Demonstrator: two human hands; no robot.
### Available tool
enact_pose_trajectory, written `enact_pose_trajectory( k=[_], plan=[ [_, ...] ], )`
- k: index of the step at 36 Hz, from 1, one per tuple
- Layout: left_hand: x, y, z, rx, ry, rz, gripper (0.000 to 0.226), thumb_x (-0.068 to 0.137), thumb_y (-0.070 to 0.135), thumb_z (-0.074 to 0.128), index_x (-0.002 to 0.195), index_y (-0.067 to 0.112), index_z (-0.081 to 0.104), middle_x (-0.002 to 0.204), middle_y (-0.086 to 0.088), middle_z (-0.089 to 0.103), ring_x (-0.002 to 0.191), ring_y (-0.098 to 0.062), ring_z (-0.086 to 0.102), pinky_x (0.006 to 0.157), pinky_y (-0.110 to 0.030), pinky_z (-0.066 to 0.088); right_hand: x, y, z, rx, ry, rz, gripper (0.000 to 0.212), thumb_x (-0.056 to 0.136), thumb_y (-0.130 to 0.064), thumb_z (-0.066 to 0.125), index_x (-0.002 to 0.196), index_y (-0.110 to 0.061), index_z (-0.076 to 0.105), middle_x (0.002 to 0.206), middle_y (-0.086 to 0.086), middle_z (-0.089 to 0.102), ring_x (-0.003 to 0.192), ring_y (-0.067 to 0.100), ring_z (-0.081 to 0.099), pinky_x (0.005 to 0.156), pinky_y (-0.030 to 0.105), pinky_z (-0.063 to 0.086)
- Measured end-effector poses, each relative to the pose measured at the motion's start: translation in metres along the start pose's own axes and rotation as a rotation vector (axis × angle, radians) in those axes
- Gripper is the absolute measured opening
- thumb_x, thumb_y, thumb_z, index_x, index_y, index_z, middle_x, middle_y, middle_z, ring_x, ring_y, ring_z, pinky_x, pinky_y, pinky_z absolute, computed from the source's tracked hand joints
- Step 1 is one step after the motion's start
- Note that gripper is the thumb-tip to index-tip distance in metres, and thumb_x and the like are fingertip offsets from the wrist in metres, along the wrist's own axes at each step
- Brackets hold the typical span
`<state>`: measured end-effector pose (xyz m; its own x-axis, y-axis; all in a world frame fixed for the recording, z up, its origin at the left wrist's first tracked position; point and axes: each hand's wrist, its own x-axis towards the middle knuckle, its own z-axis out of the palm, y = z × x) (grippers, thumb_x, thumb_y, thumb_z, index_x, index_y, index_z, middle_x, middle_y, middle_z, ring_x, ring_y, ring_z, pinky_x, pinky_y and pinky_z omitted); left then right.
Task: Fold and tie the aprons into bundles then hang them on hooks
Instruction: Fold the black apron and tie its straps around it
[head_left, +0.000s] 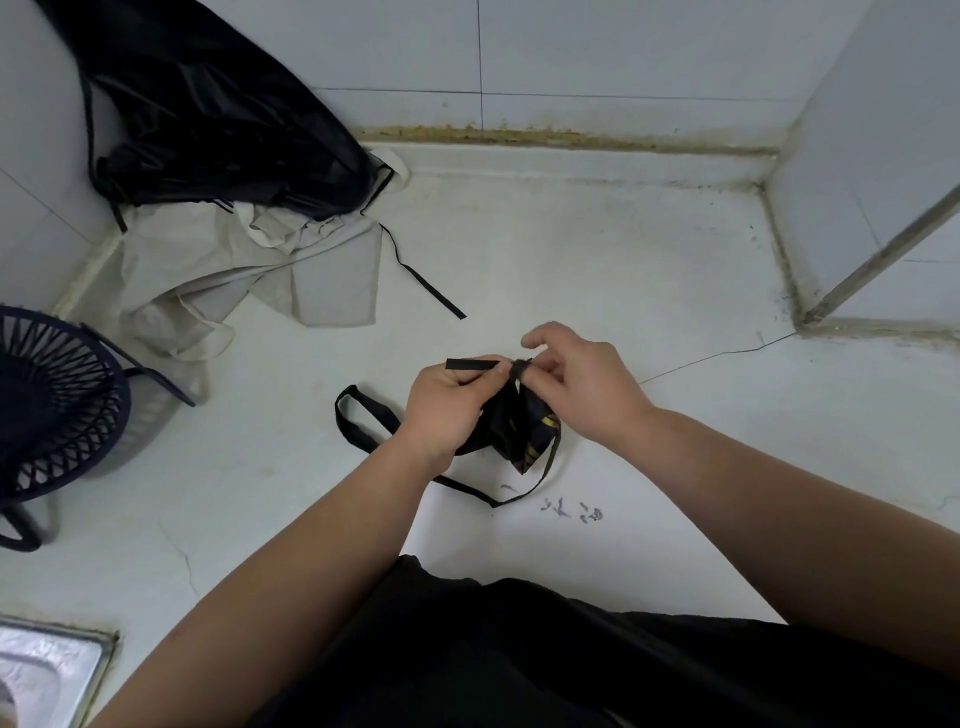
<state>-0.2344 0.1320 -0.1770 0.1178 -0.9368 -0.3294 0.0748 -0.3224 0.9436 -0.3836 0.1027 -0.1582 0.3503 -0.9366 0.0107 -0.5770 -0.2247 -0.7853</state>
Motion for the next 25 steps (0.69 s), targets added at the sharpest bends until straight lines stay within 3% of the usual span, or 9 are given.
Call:
enact_pose_trajectory(
  k=[2, 4, 7, 10, 12, 15, 18, 21, 25],
  plan=[
    [-0.002, 0.000, 0.001, 0.002, 0.012, -0.003, 0.012, 0.091, 0.012, 0.064, 0.092, 0.008, 0.076, 0.086, -0.007, 0.072, 0.085, -0.020, 0.065, 0.085, -0.036, 0.052, 0.001, 0.004, -0.001, 0.044, 0.020, 0.037, 0.009, 0.094, -0.017, 0.056, 0.092, -0.020, 0.064, 0.075, -0.009, 0.063, 0.072, 0.014, 0.060, 0.071, 0.017, 0.046],
    [-0.004, 0.000, 0.002, 0.008, 0.056, 0.015, 0.011, 0.090, 0.013, 0.065, 0.090, 0.012, 0.076, 0.084, -0.004, 0.072, 0.083, -0.017, 0.065, 0.082, -0.033, 0.052, 0.002, 0.005, -0.002, 0.040, 0.025, 0.070, 0.023, 0.096, -0.019, 0.053, 0.075, -0.027, 0.058, 0.071, -0.014, 0.058, 0.070, 0.011, 0.056, 0.066, 0.008, 0.040],
    [-0.007, -0.001, 0.006, -0.021, 0.169, 0.077, 0.012, 0.088, 0.009, 0.067, 0.085, 0.018, 0.074, 0.083, 0.007, 0.073, 0.082, -0.006, 0.067, 0.079, -0.020, 0.052, 0.001, 0.006, -0.002, 0.087, 0.060, 0.165, 0.022, 0.098, -0.028, 0.049, 0.087, -0.017, 0.064, 0.079, -0.006, 0.061, 0.074, 0.012, 0.055, 0.063, 0.007, 0.037],
    [-0.011, -0.004, 0.011, -0.095, 0.281, 0.087, 0.011, 0.087, 0.008, 0.067, 0.086, 0.017, 0.073, 0.091, 0.001, 0.073, 0.088, -0.009, 0.069, 0.085, -0.026, 0.053, 0.003, 0.011, 0.005, 0.191, 0.090, 0.287, 0.023, 0.099, -0.030, 0.044, 0.085, -0.017, 0.057, 0.080, -0.002, 0.060, 0.081, 0.021, 0.057, 0.079, 0.029, 0.048],
    [-0.013, -0.006, 0.011, -0.129, 0.321, 0.066, 0.008, 0.089, 0.008, 0.066, 0.092, 0.010, 0.073, 0.086, 0.000, 0.072, 0.081, -0.007, 0.068, 0.081, -0.027, 0.055, 0.006, 0.012, 0.007, 0.318, 0.114, 0.397, 0.023, 0.099, -0.030, 0.042, 0.080, -0.020, 0.052, 0.079, 0.000, 0.061, 0.085, 0.028, 0.062, 0.088, 0.046, 0.052],
    [-0.016, -0.006, 0.008, -0.105, 0.345, 0.069, 0.010, 0.091, 0.008, 0.063, 0.091, 0.009, 0.073, 0.081, 0.000, 0.071, 0.081, -0.009, 0.069, 0.077, -0.022, 0.055, 0.006, 0.010, 0.005, 0.415, 0.155, 0.511, 0.024, 0.100, -0.027, 0.040, 0.082, -0.015, 0.051, 0.080, 0.004, 0.063, 0.082, 0.029, 0.063, 0.086, 0.052, 0.053],
    [-0.018, -0.004, 0.008, -0.113, 0.388, 0.073, 0.015, 0.094, 0.004, 0.057, 0.084, 0.009, 0.067, 0.076, 0.000, 0.067, 0.075, -0.006, 0.069, 0.073, -0.019, 0.055, 0.006, 0.008, 0.004, 0.533, 0.198, 0.575, 0.024, 0.101, -0.021, 0.038, 0.082, -0.008, 0.047, 0.074, 0.007, 0.059, 0.072, 0.026, 0.054, 0.084, 0.050, 0.055],
    [-0.019, -0.001, 0.010, -0.146, 0.397, 0.065, 0.020, 0.097, 0.004, 0.050, 0.080, 0.012, 0.057, 0.074, 0.001, 0.065, 0.078, -0.010, 0.069, 0.078, -0.027, 0.057, 0.008, 0.003, 0.004, 0.647, 0.260, 0.622, 0.018, 0.101, -0.019, 0.038, 0.090, -0.007, 0.045, 0.069, 0.007, 0.051, 0.064, 0.021, 0.045, 0.069, 0.038, 0.055],
    [-0.017, 0.006, 0.012, -0.152, 0.326, 0.079, 0.021, 0.098, 0.004, 0.047, 0.080, 0.011, 0.055, 0.069, 0.008, 0.068, 0.083, -0.012, 0.069, 0.078, -0.024, 0.056, 0.010, -0.001, -0.003, 0.765, 0.311, 0.675, 0.024, 0.102, -0.021, 0.037, 0.079, -0.012, 0.041, 0.065, 0.005, 0.046, 0.053, 0.016, 0.040, 0.059, 0.030, 0.047]
  ],
)
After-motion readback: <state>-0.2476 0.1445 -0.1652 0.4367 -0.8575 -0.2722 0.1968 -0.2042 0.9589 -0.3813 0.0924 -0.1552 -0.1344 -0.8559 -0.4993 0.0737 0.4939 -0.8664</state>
